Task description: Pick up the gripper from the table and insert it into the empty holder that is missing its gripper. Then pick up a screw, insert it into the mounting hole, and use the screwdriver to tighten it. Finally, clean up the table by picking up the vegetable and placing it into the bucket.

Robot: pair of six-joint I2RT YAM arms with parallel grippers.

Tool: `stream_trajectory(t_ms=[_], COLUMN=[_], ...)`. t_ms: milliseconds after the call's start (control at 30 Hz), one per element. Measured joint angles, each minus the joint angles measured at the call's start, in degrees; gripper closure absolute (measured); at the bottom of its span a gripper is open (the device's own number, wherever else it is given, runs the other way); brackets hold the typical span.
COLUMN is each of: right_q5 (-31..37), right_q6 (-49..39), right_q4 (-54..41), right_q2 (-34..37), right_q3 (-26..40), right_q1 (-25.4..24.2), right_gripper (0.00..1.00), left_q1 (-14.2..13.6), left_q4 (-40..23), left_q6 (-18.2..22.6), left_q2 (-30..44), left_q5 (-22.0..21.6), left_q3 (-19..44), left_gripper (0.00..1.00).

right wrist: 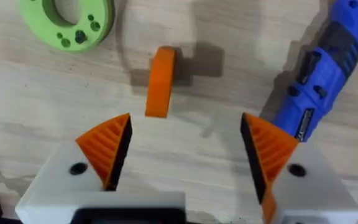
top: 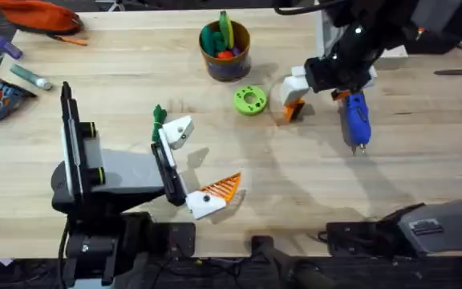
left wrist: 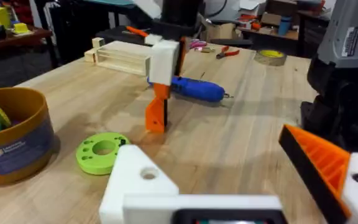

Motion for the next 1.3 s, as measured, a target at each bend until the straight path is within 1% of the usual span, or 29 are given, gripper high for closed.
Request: stream_trajectory(t_ms=[67, 300, 567, 667, 933, 1100, 1267, 1300], right_q5=[-0.02, -0.04, -0.02, -0.04, -0.02, 0.0, -0.02, 0.0], right_q6=[0.42, 0.63, 0.63, 0.66, 0.85, 0.89, 1.02, 1.01], right_q4=[2.2, 2.8, 4.03, 4.56, 5.42, 5.46, 5.35, 5.37], right_q2=[0.83, 1.09, 5.89, 6.89, 8.35, 8.35, 8.35, 8.35], right_q3=[0.0, 0.04, 0.11, 0.11, 0.11, 0.11, 0.11, 0.11], right_q1=[0.07, 0.23, 2.48, 3.03, 3.04, 3.04, 3.04, 3.04], right_gripper=[0.009, 0.013, 0.025, 0.076, 0.111, 0.187, 0.341, 0.385], left_q1=[0.0, 0.0, 0.0, 0.0, 0.0, 0.0, 0.0, 0.0], left_q4=[0.0, 0.0, 0.0, 0.0, 0.0, 0.0, 0.0, 0.0], left_q6=[0.0, 0.0, 0.0, 0.0, 0.0, 0.0, 0.0, 0.0], left_q2=[0.0, 0.01, 0.0, 0.02, 0.02, 0.0, 0.0, 0.0], left_q5=[0.0, 0.0, 0.0, 0.0, 0.0, 0.0, 0.0, 0.0], left_q3=[0.0, 0.0, 0.0, 0.0, 0.0, 0.0, 0.0, 0.0], left_gripper=[0.014, 0.015, 0.015, 0.015, 0.016, 0.015, 0.015, 0.015])
